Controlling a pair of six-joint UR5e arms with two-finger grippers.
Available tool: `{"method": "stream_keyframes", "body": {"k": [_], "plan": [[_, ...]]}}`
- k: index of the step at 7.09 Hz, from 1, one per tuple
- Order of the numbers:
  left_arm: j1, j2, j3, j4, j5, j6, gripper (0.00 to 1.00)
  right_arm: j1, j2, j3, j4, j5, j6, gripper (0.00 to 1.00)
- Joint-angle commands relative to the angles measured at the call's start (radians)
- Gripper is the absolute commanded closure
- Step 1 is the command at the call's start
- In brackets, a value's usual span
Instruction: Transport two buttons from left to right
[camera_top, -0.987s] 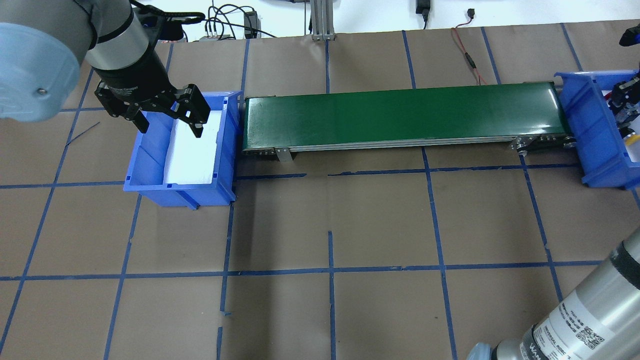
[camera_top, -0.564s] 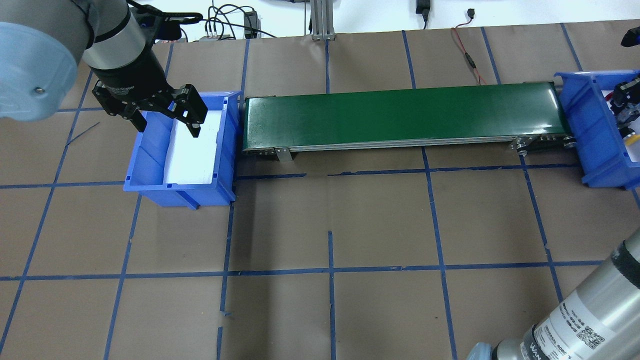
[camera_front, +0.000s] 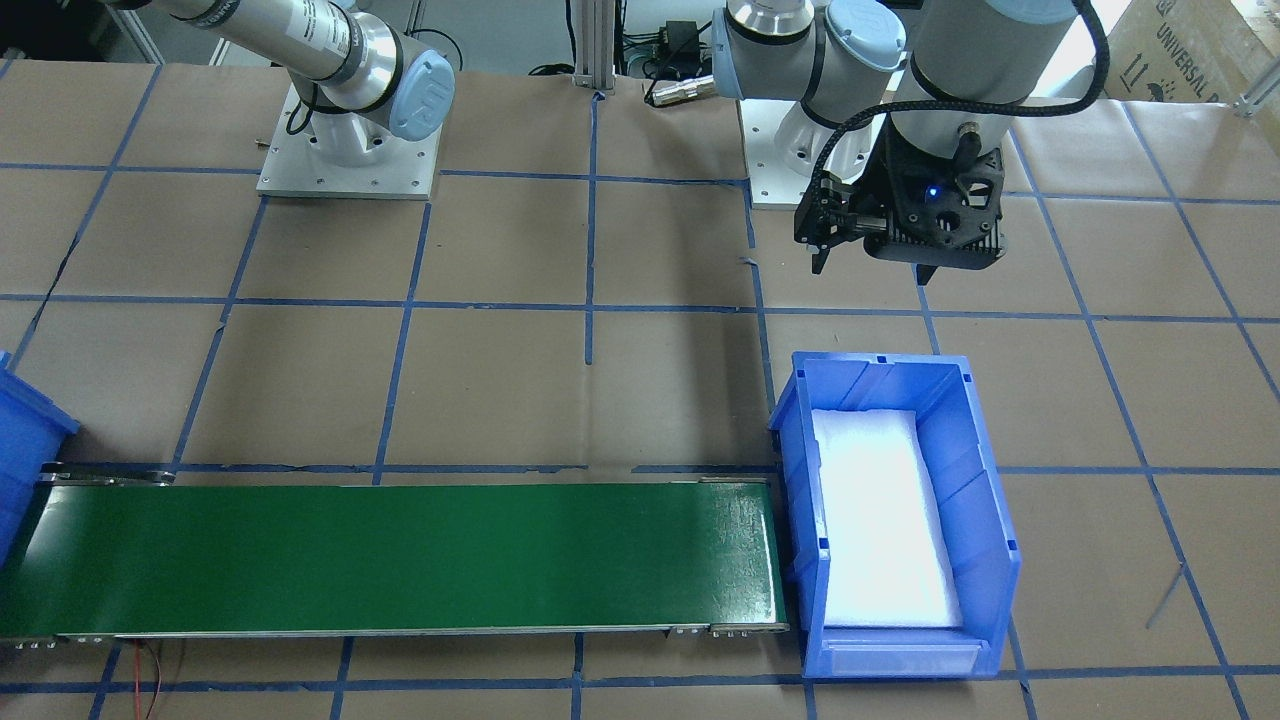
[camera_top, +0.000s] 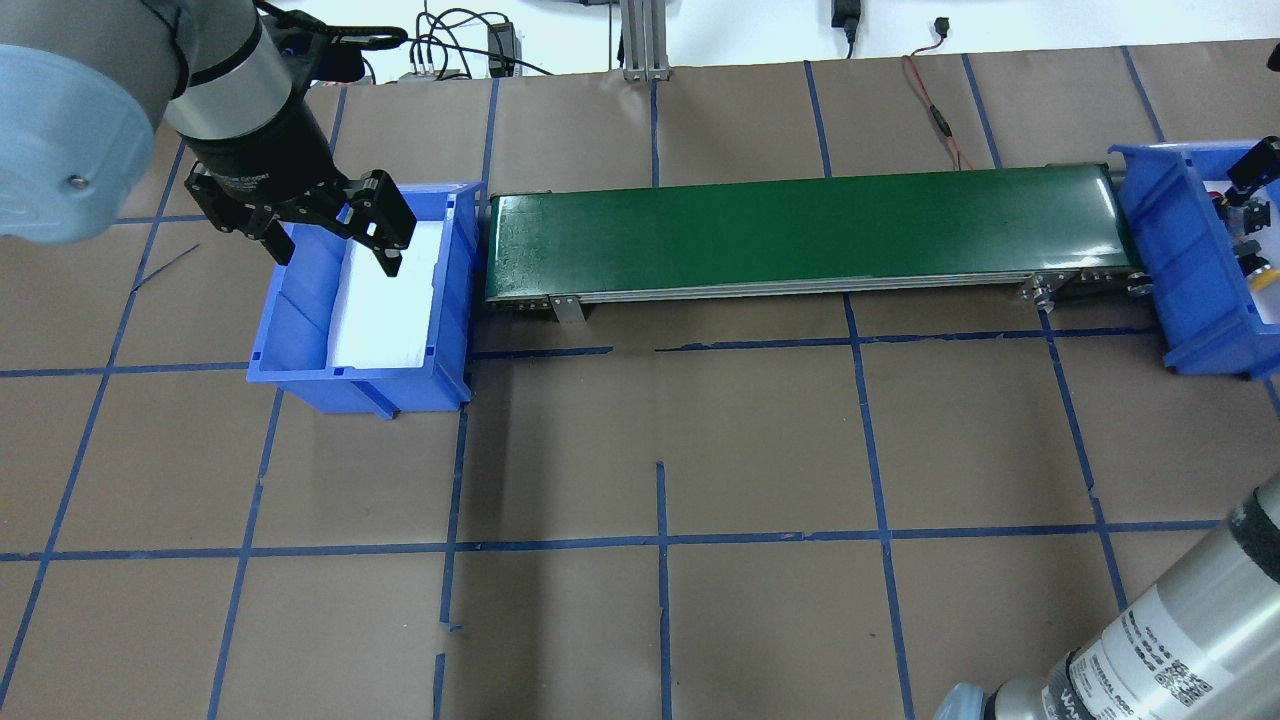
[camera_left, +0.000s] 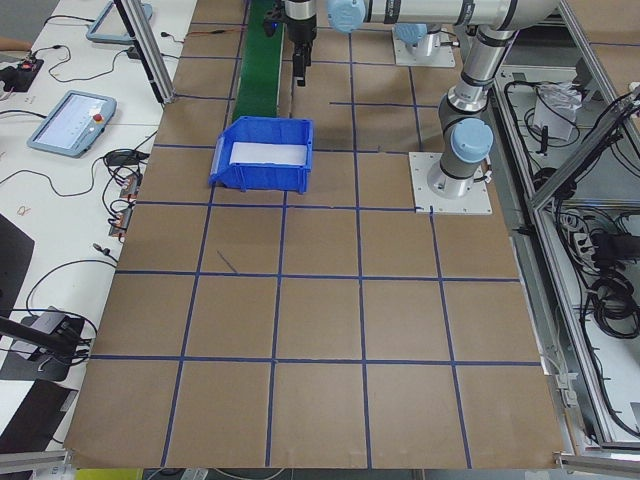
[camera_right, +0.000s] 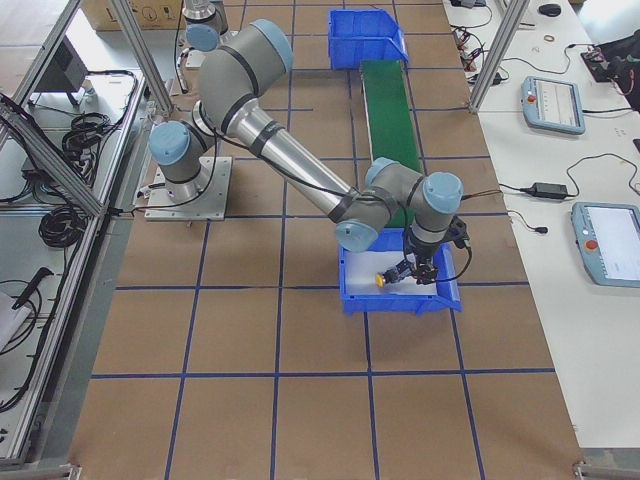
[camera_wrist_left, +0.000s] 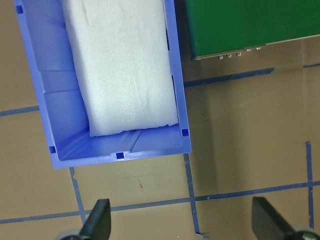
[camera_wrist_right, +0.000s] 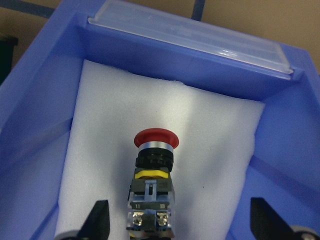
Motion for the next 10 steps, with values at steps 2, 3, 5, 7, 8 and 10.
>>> {"method": "stream_keyframes", "body": {"k": [2,3,5,7,8,10], "plan": [[0.000,0.000,0.000,0.004,0.000,0.000,0.00,0.002,-0.189,0.002,0.198,0.029,0.015,0.00],[0.000,0.000,0.000,-0.001,0.000,0.000,0.00,0.016,-0.279,0.029,0.268,0.041,0.077,0.00],[0.000,0.000,0.000,-0.002,-0.002,0.002,0.00,0.105,-0.436,0.104,0.348,0.087,0.204,0.00],[0.000,0.000,0.000,-0.001,0.000,0.000,0.00,0.266,-0.491,0.114,0.436,0.078,0.471,0.00],[0.000,0.000,0.000,-0.009,0.001,0.000,0.00,0.339,-0.495,0.114,0.436,0.077,0.534,0.00],[0.002,0.000,0.000,-0.012,0.002,0.000,0.00,0.428,-0.495,0.121,0.477,0.075,0.608,0.00]]}}
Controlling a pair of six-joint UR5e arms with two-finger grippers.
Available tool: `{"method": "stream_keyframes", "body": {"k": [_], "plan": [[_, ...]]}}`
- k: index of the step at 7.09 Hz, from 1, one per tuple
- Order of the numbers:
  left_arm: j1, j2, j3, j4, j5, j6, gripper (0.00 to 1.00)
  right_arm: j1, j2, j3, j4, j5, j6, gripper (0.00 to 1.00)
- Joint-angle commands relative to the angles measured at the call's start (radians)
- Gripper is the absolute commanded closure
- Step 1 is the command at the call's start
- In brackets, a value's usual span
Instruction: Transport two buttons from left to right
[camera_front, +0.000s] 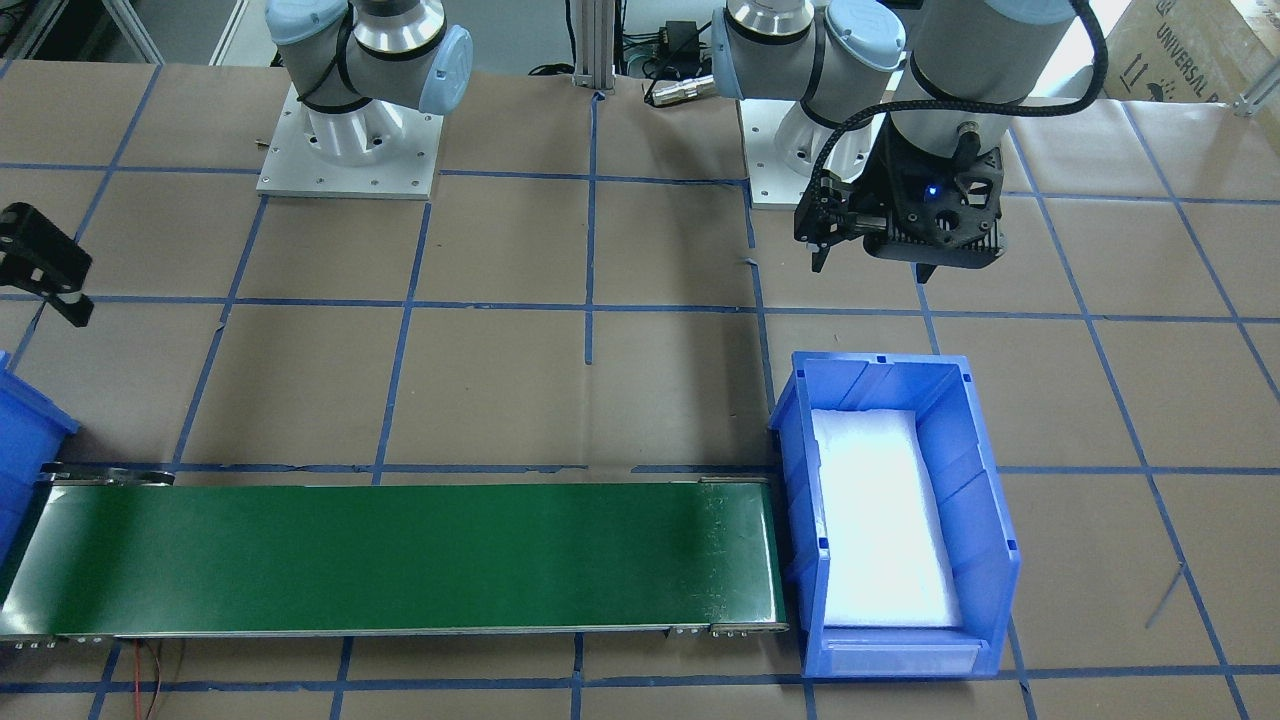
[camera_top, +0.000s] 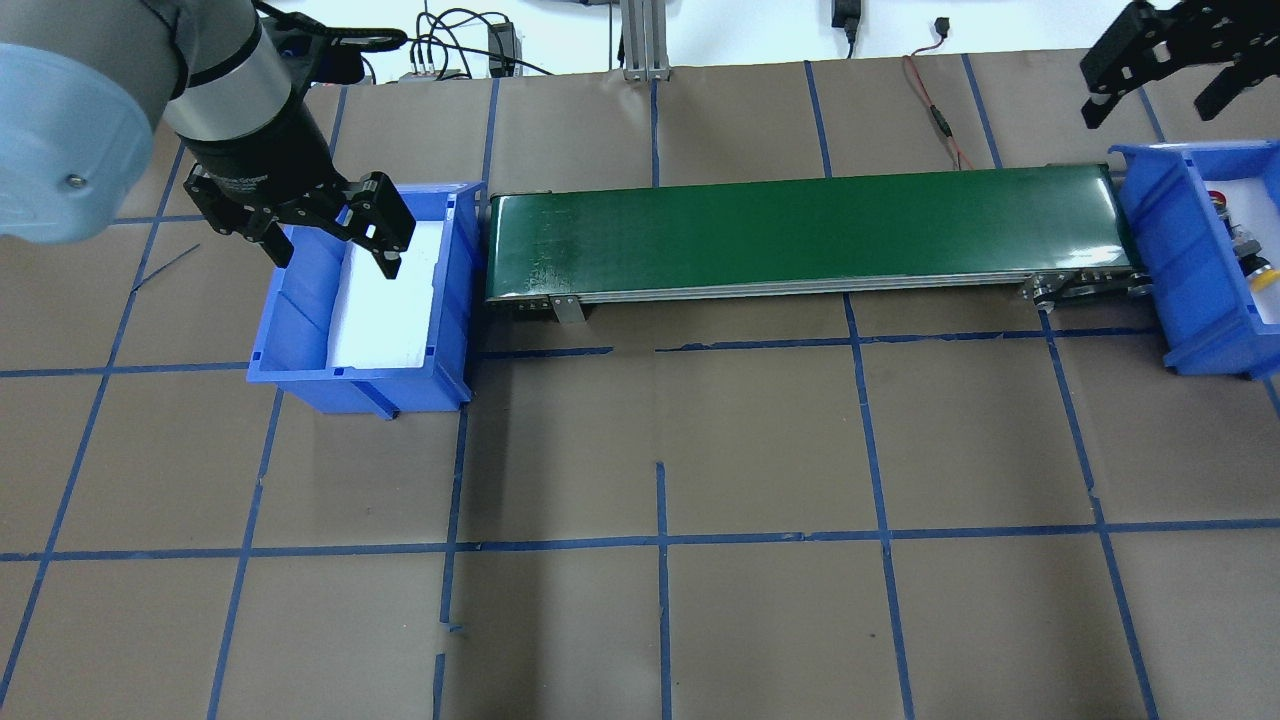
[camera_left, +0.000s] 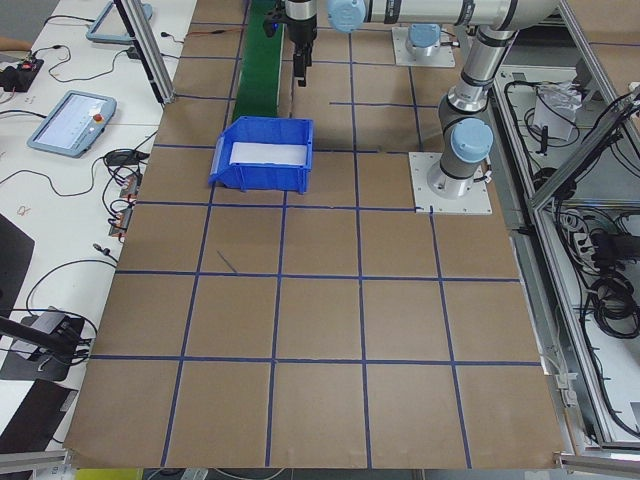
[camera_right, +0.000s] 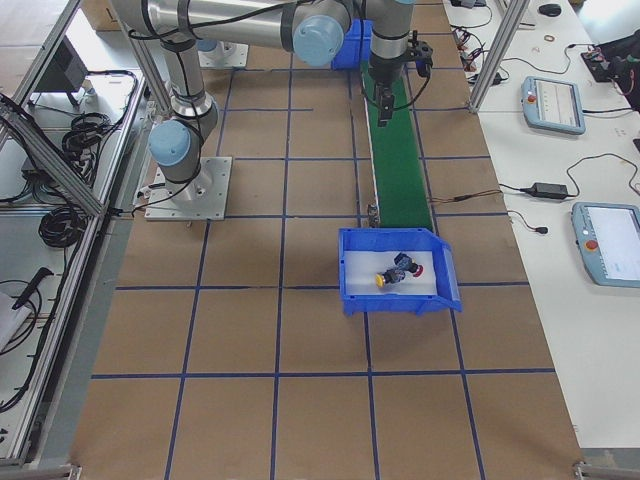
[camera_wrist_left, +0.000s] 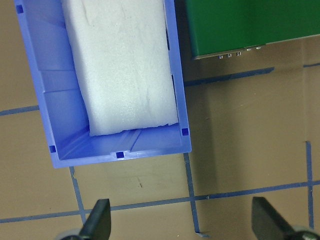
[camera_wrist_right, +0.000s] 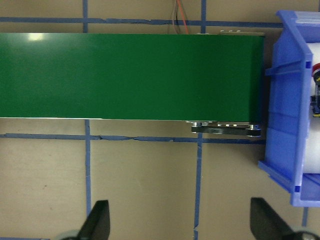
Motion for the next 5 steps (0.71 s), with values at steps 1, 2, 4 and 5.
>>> {"method": "stream_keyframes", "body": {"k": [1,2,4,5], "plan": [[-0.001,0.000,0.001,0.001,0.000,0.000,0.00,0.106,-0.002,0.021,0.027,0.000,0.072,0.00],[-0.001,0.000,0.002,0.002,0.000,0.000,0.00,0.163,-0.002,0.024,0.025,-0.002,0.091,0.00],[-0.002,0.002,0.002,-0.001,-0.001,0.000,0.00,0.211,0.005,0.031,0.024,0.014,0.108,0.00],[-0.002,0.003,0.002,-0.002,0.000,0.000,0.00,0.219,0.005,0.047,0.022,0.014,0.118,0.00]]}}
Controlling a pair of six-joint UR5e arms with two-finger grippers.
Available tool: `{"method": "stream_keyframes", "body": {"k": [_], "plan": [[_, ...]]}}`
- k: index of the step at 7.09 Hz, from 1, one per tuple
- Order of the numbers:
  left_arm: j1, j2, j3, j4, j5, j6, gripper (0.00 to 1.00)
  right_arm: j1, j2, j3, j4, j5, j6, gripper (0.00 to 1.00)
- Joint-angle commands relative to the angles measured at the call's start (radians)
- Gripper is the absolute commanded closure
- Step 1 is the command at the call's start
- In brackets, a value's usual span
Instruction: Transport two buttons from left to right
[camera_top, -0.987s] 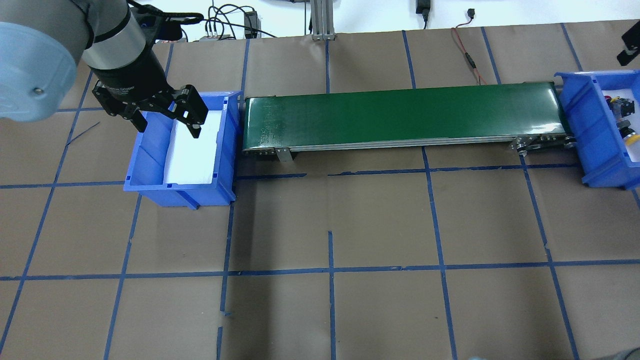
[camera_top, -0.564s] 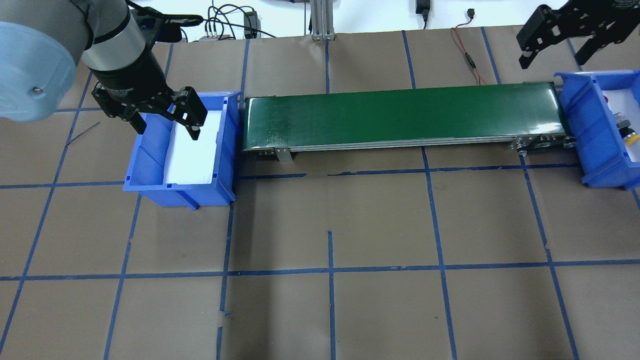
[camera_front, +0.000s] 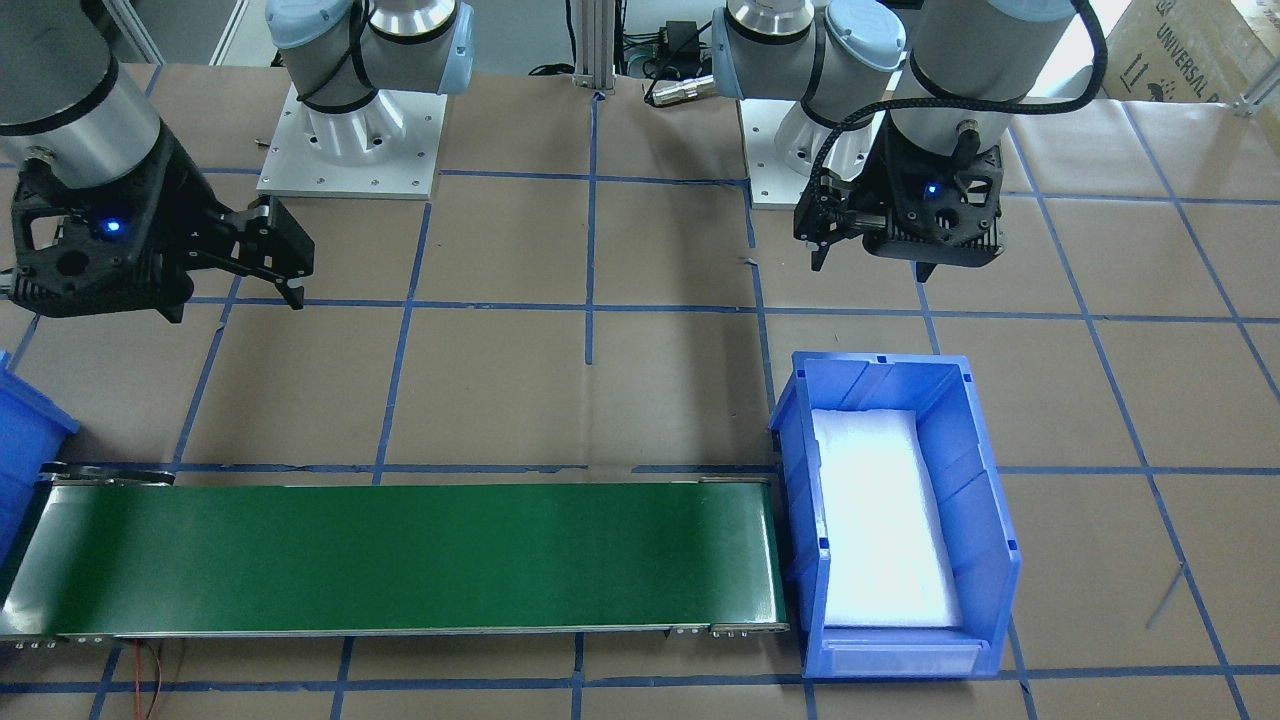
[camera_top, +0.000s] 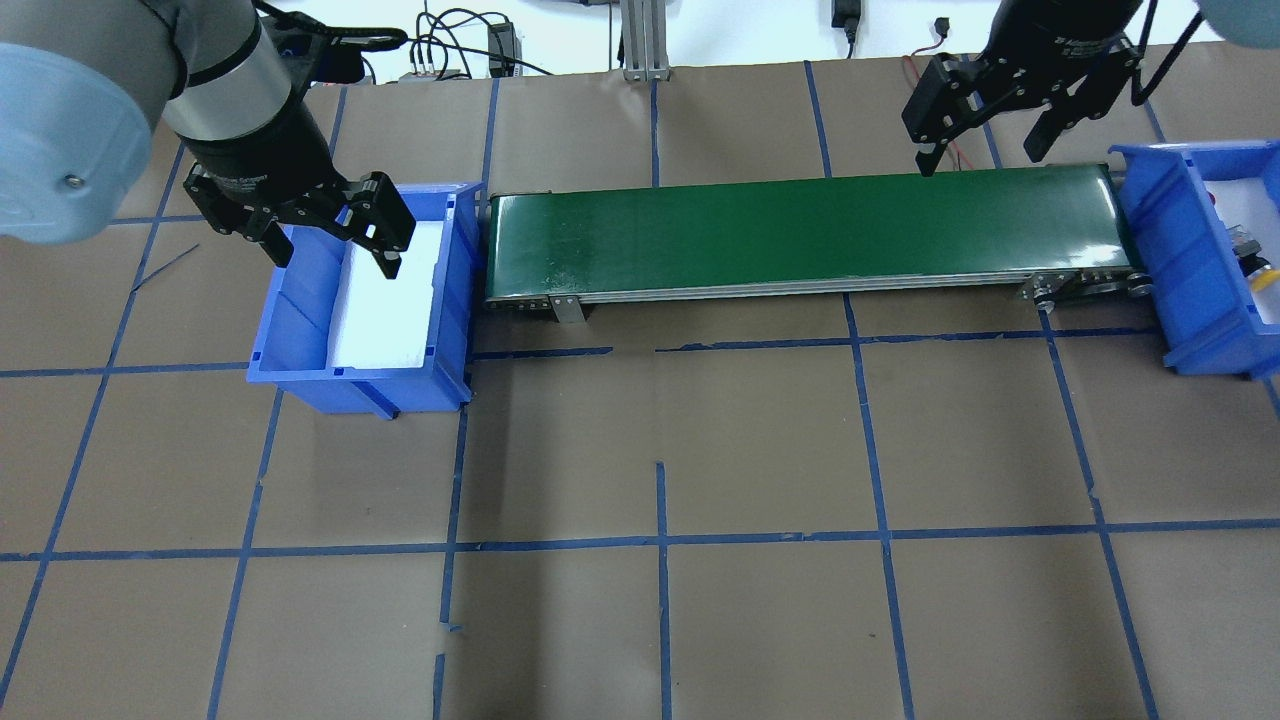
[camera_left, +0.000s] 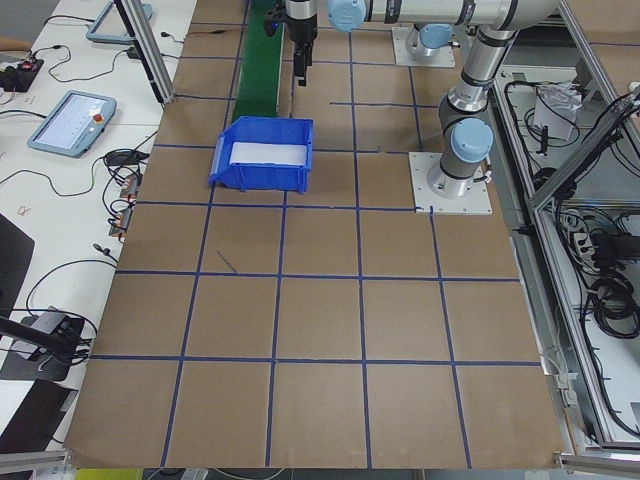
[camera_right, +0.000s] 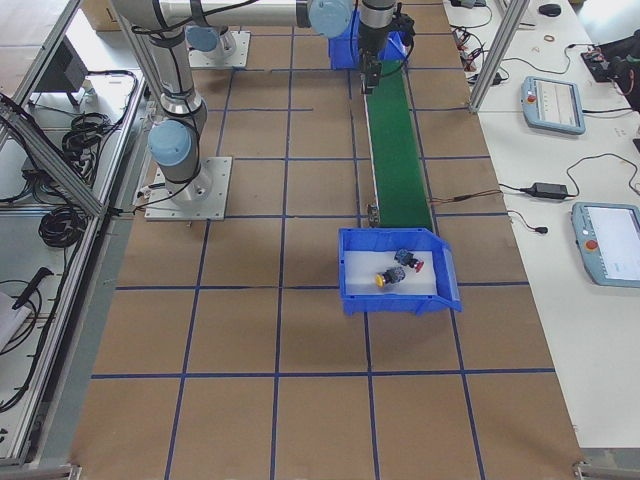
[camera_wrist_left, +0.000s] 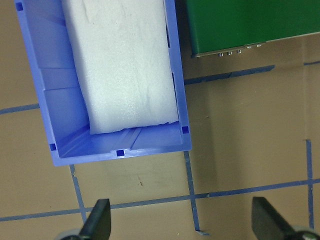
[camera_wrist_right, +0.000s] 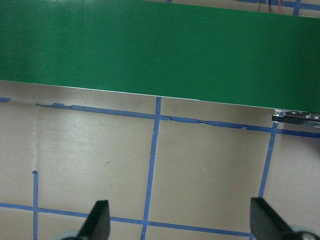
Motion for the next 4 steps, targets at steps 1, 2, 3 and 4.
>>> {"method": "stream_keyframes", "body": {"k": [1,2,3,4], "plan": [[0.000,0.003,0.000,-0.003,0.002,0.000,0.00,0.041,0.002,0.030,-0.007,-0.004,0.037,0.00],[0.000,0.003,0.000,-0.002,0.002,0.000,0.00,0.058,0.005,0.040,-0.012,-0.005,0.049,0.00],[-0.002,0.003,0.000,-0.002,0.002,0.000,0.00,0.057,0.005,0.041,-0.012,-0.007,0.048,0.00],[-0.002,0.003,0.000,-0.002,0.001,0.000,0.00,0.057,0.005,0.041,-0.012,-0.007,0.049,0.00]]}}
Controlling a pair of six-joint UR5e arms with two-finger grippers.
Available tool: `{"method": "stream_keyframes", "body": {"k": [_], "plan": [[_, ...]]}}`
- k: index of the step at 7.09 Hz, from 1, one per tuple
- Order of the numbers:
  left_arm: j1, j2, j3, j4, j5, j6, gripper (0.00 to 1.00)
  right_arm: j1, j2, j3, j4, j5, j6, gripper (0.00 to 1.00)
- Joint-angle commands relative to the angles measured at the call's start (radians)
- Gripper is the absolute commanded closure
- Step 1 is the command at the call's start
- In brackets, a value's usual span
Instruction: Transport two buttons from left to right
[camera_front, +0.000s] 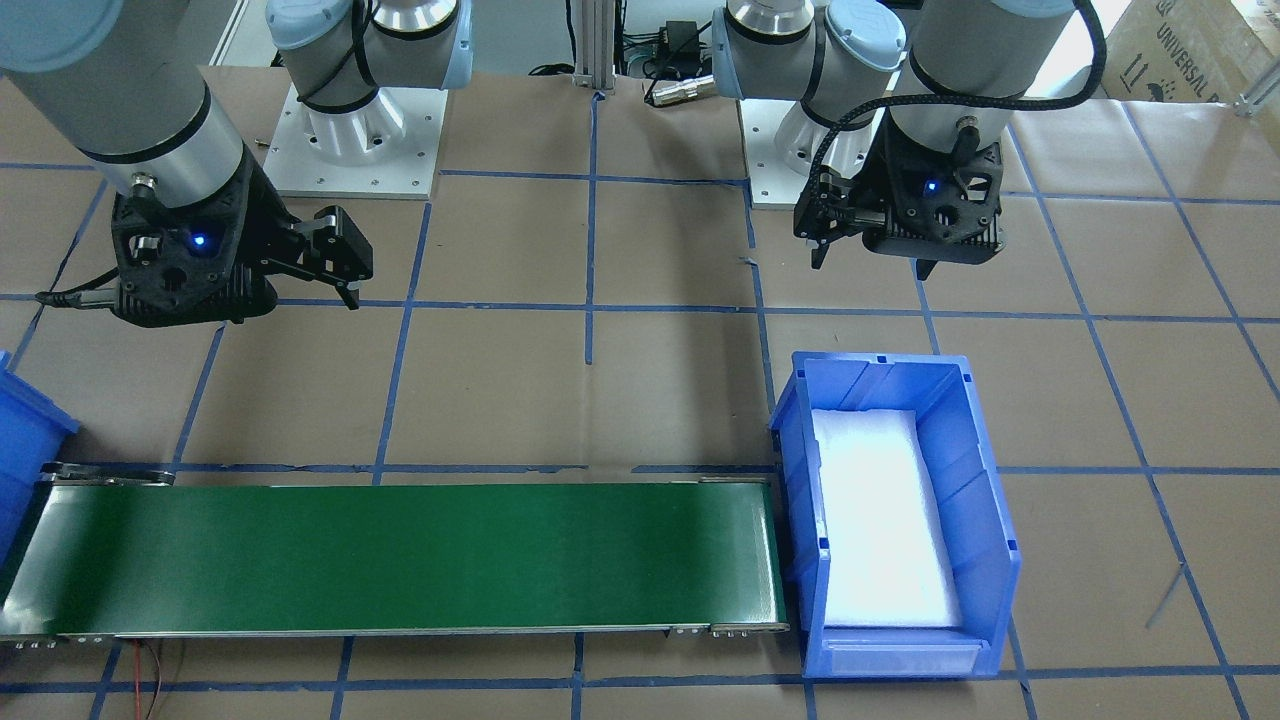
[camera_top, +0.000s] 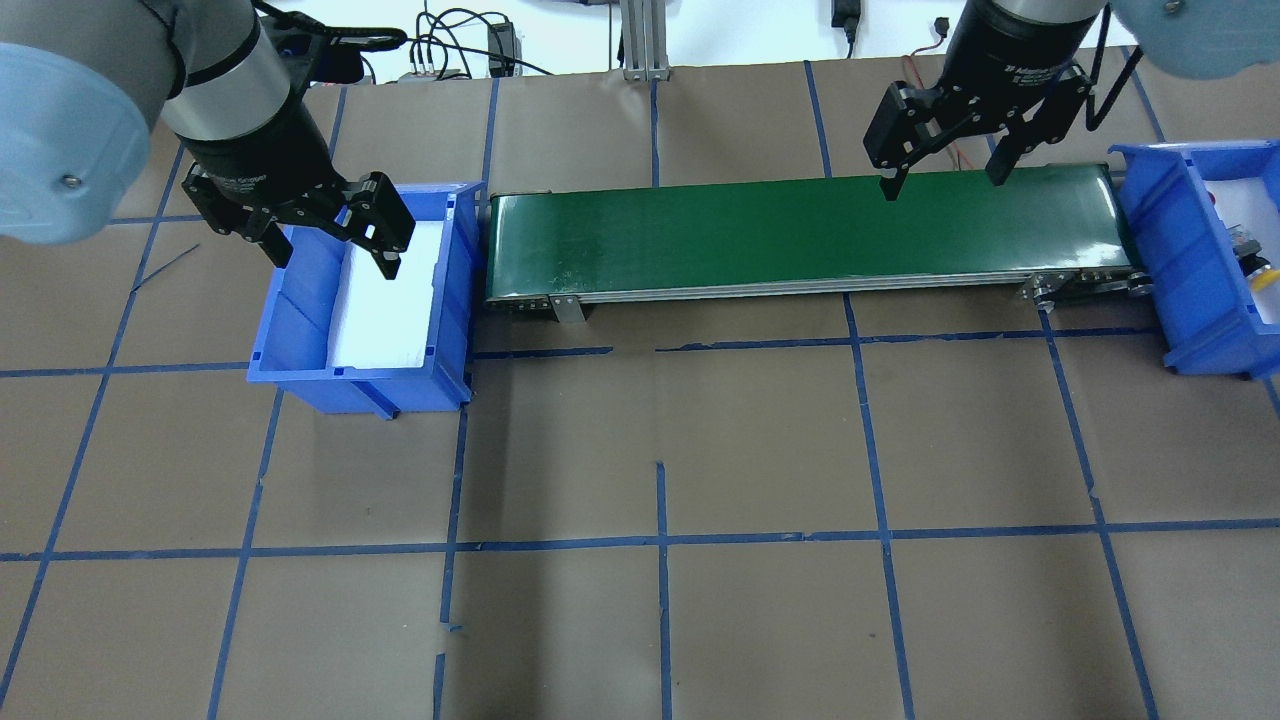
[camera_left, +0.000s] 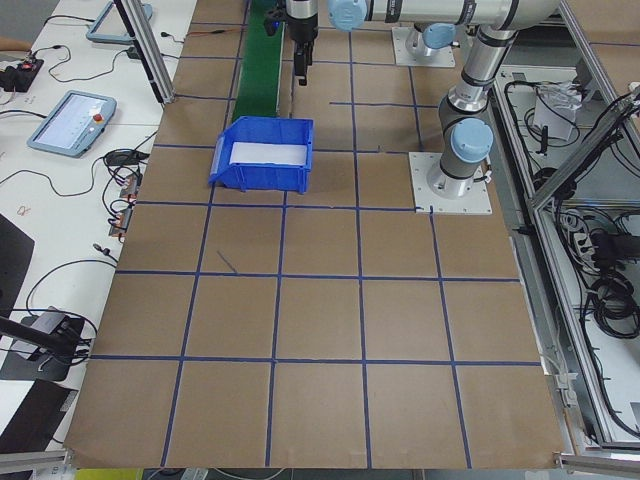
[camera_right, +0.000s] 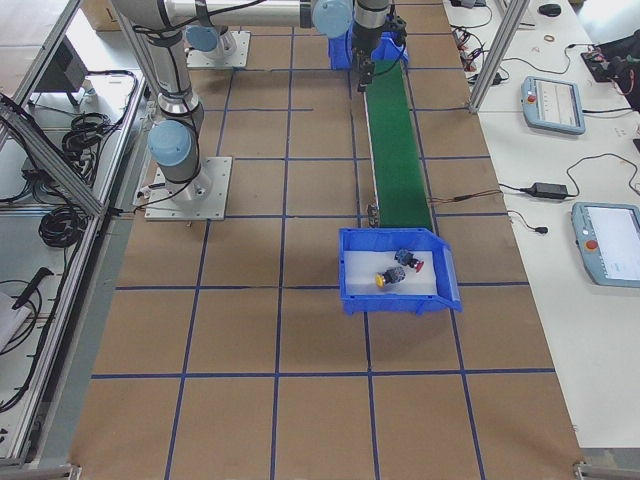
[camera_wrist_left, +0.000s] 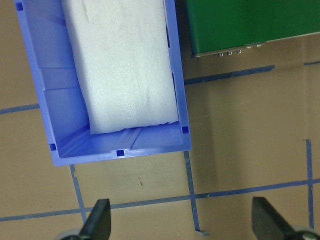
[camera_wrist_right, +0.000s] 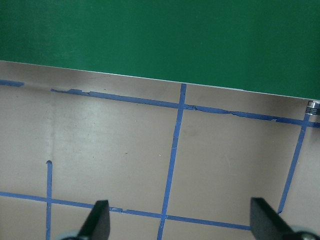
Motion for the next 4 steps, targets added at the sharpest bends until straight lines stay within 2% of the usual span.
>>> {"method": "stream_keyframes", "body": {"k": [1,4], "plan": [[0.001,0.000,0.000,0.002,-0.003,0.000,0.00,0.001,-0.001,0.004,-0.001,-0.001,0.000,0.00],[-0.010,0.000,-0.002,0.002,-0.004,0.000,0.00,0.001,-0.006,0.005,-0.001,-0.003,0.000,0.00]]}}
